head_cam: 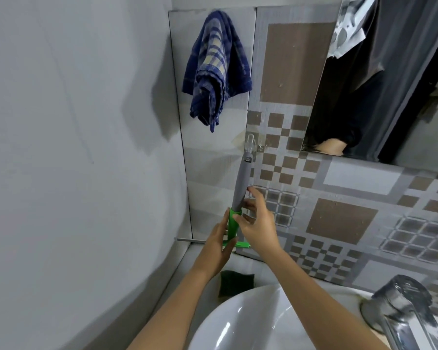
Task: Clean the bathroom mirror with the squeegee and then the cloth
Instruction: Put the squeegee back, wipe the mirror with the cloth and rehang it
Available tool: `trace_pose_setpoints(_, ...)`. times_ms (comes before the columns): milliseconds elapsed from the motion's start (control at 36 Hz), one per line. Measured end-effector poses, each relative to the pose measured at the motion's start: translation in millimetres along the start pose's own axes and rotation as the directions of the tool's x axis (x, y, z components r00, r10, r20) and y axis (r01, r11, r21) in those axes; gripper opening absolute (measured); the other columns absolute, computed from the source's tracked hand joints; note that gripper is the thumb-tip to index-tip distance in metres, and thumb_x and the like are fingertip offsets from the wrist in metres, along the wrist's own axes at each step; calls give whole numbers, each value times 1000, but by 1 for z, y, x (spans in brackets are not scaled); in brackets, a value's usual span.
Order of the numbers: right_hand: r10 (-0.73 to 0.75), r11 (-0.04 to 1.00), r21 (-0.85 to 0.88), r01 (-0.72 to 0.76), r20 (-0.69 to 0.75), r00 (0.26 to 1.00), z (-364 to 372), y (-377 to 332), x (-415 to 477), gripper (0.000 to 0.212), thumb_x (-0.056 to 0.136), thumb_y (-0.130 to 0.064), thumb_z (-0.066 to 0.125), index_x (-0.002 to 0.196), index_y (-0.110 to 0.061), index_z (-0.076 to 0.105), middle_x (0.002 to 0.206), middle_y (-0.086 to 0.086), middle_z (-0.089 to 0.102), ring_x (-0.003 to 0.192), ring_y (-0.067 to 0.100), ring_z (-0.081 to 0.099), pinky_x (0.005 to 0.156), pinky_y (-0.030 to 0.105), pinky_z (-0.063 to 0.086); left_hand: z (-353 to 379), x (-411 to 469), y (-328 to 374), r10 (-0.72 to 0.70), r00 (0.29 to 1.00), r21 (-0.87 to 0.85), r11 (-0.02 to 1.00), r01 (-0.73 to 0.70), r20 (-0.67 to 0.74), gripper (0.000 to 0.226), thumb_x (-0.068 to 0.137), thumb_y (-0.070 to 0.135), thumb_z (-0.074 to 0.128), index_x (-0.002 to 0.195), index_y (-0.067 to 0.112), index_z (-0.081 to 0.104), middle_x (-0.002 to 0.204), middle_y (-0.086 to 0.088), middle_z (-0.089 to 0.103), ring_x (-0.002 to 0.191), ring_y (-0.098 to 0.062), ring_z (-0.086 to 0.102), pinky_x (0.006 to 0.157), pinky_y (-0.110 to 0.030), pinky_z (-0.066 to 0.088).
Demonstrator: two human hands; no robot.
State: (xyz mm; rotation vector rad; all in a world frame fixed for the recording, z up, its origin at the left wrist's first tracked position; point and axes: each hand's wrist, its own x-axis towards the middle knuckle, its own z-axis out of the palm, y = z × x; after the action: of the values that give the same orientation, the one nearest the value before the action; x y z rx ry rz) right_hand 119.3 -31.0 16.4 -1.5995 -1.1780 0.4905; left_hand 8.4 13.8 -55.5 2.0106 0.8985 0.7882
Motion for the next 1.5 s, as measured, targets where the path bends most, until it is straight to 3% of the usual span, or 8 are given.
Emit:
trace_pose_setpoints(83, -62, 995, -82, 57, -60, 996, -5, -4, -6, 64, 82, -9, 67, 136, -23, 35, 128, 1, 54, 120, 14, 48, 102, 28, 40, -10, -6, 5, 40, 998, 30, 999, -39, -38, 60, 94, 41, 45, 140, 50, 7, 145, 3, 33, 121, -2, 37, 96, -24, 40)
trace_pose_setpoints(194, -141, 986, -108, 126, -149, 979, -15, -22, -12, 54, 83, -13, 65, 132, -19, 42, 126, -3, 52, 116, 10, 48, 101, 36, 45, -39, -9, 23, 119, 958, 6, 993, -121, -261, 52, 89, 44, 48, 136, 45, 26, 143, 0, 38, 131, -11, 37, 107, -37, 38)
trace_pose_setpoints(417, -414, 909, -74, 409, -258, 873, -35, -127, 11, 38, 90, -19, 57, 127, -15, 47, 119, -1, 55, 108, 8, 51, 93, 23, 42, -132, 35, 133, 357, 652, 33, 890, -454, -669, 35, 94, 20, 47, 129, 16, 50, 118, -6, 51, 107, -9, 54, 94, -16, 42)
trace_pose_setpoints(583, -524, 843, -74, 532, -332, 784, -40, -204, 45, 35, 92, -24, 53, 126, -16, 49, 119, 0, 56, 110, 9, 51, 93, 23, 44, -189, 71, 215, 444, 667, 130, 875, -467, -598, 37, 100, 20, 39, 136, 15, 43, 128, 5, 48, 110, 3, 46, 93, -2, 34)
trace_pose_setpoints(722, -486, 871, -77, 485, -283, 827, -34, -232, 66, 36, 93, -29, 49, 127, -17, 46, 121, 4, 56, 107, 18, 54, 91, 34, 49, -214, 112, 229, 500, 735, 61, 842, -536, -457, 38, 99, 15, 41, 136, 18, 41, 133, 7, 46, 120, 3, 43, 106, -21, 36)
trace_pose_setpoints(972, -414, 910, -110, 399, -225, 882, -50, -235, 80, 27, 91, -8, 49, 116, -10, 59, 92, 6, 63, 79, 20, 62, 73, 31, 56, -220, 135, 220, 589, 772, 223, 807, -546, -239, 45, 97, 16, 44, 140, 26, 36, 144, 7, 38, 130, 0, 34, 109, -14, 27)
trace_pose_setpoints(1167, -524, 847, -254, 468, -246, 815, -88, -257, 86, 25, 90, -5, 50, 107, -8, 68, 91, 5, 68, 74, 7, 54, 60, -1, 40, -216, 133, 235, 637, 749, 354, 753, -555, -181, 49, 98, 24, 43, 144, 24, 27, 154, 4, 23, 141, -5, 16, 113, -22, 14)
trace_pose_setpoints(1500, -557, 827, -268, 494, -273, 785, -188, -290, 42, 22, 88, -5, 54, 97, -16, 71, 91, -2, 69, 91, 13, 62, 89, 30, 50, -196, 91, 326, 722, 662, 226, 691, -686, -200, 25, 84, 33, 65, 108, 23, 64, 98, 0, 58, 91, -9, 55, 84, -23, 45)
